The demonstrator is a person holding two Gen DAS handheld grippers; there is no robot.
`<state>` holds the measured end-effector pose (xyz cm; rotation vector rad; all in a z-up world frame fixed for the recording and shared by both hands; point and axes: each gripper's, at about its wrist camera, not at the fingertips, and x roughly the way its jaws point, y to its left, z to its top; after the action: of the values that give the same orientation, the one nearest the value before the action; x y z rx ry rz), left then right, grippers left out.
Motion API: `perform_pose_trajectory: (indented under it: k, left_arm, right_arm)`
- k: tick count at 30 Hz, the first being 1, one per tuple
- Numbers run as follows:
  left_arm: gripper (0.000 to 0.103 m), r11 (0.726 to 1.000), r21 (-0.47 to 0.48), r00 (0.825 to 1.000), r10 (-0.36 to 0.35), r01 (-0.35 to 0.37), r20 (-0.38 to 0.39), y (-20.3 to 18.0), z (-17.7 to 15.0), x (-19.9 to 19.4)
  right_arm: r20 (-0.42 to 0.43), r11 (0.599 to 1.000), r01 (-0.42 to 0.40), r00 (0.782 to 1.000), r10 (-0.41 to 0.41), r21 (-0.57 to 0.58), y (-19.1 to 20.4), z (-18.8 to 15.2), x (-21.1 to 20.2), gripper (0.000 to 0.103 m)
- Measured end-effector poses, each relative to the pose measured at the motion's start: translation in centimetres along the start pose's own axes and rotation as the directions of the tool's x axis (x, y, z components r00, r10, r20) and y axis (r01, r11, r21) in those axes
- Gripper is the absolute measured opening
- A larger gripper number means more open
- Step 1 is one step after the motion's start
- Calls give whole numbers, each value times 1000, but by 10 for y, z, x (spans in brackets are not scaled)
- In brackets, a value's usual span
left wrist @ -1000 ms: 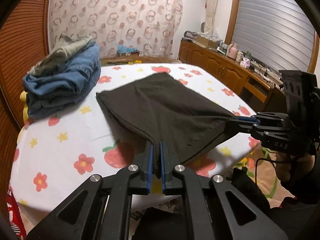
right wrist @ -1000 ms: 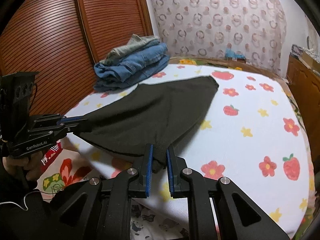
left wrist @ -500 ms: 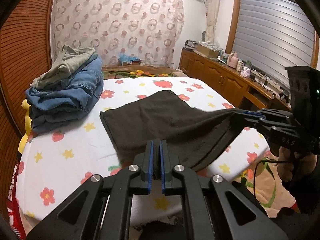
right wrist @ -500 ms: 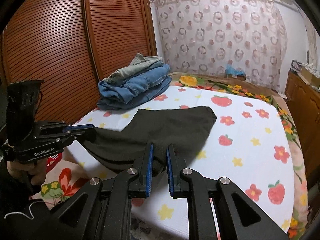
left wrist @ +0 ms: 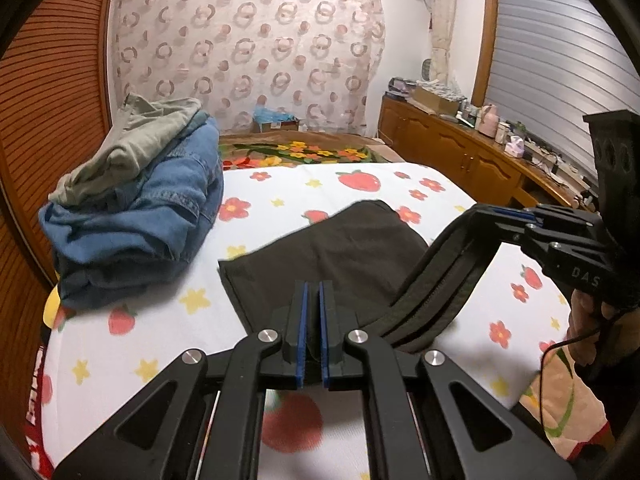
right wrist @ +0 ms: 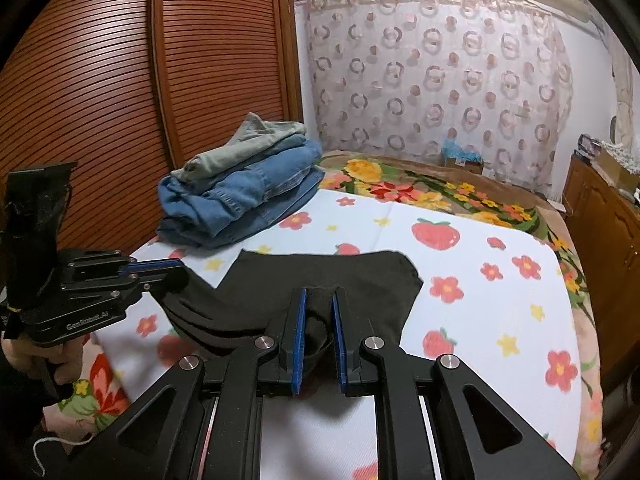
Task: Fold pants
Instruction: 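Lift the hem end with the left gripper and fold it toward the waistband, then lay the folded end down and open the left gripper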
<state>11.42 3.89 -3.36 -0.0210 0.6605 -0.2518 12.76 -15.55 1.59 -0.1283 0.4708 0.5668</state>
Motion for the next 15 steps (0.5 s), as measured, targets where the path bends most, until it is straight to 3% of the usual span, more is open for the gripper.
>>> perform_pose_trajectory:
  k: [15]
  left_arm:
    - [6,998,-12,997,68,-69,-20,29,39,41]
  right_arm:
    - [-69,999,42,997,-41,10,-21,32,73,12]
